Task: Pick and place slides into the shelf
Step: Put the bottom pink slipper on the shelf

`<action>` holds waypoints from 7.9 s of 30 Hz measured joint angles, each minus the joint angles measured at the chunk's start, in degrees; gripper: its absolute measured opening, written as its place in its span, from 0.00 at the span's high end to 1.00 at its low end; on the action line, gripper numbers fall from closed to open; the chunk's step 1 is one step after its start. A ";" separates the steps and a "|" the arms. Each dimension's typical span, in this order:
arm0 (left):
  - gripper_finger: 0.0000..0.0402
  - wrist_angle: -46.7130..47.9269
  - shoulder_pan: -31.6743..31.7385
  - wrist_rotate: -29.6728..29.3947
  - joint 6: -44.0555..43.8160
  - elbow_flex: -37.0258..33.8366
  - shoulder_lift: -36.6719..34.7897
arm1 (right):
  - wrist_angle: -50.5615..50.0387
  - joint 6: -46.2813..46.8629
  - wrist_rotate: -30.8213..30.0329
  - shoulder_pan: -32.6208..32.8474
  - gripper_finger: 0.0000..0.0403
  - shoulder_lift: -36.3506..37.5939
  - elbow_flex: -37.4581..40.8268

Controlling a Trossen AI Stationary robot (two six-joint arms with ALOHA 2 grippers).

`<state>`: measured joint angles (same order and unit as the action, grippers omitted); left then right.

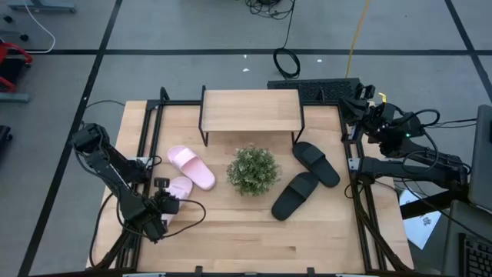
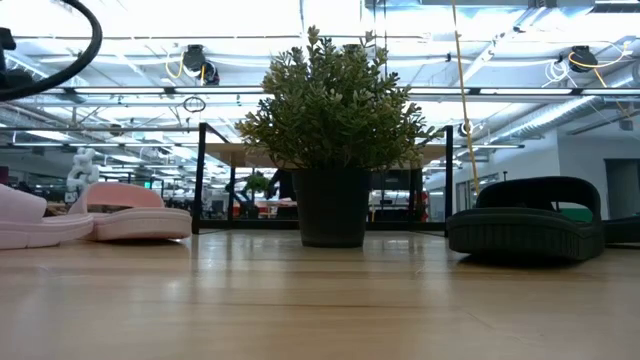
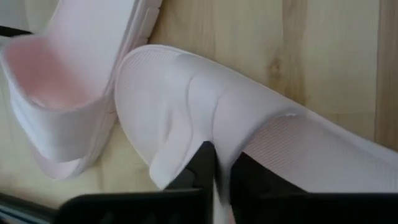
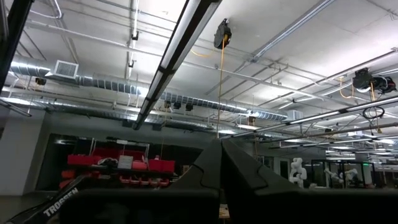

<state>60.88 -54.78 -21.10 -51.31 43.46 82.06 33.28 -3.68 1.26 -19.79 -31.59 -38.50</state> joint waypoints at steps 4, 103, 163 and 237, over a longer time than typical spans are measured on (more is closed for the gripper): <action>0.96 -2.80 0.15 1.58 -2.07 -1.89 -0.04 | 0.02 0.50 0.00 0.02 1.00 0.00 0.00; 1.00 -1.50 72.45 -35.73 68.11 53.92 21.51 | -3.58 0.64 -5.99 0.00 1.00 -4.11 0.02; 0.97 5.52 75.12 -34.49 65.08 53.95 27.58 | -3.34 1.31 -5.68 0.02 1.00 -4.09 0.02; 0.67 15.65 74.84 -29.91 62.62 63.98 27.52 | -3.35 1.53 -5.53 0.02 1.00 -4.10 0.02</action>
<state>76.53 20.05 -51.01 11.31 107.44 109.58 29.93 -2.15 -4.27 -19.77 -35.70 -38.48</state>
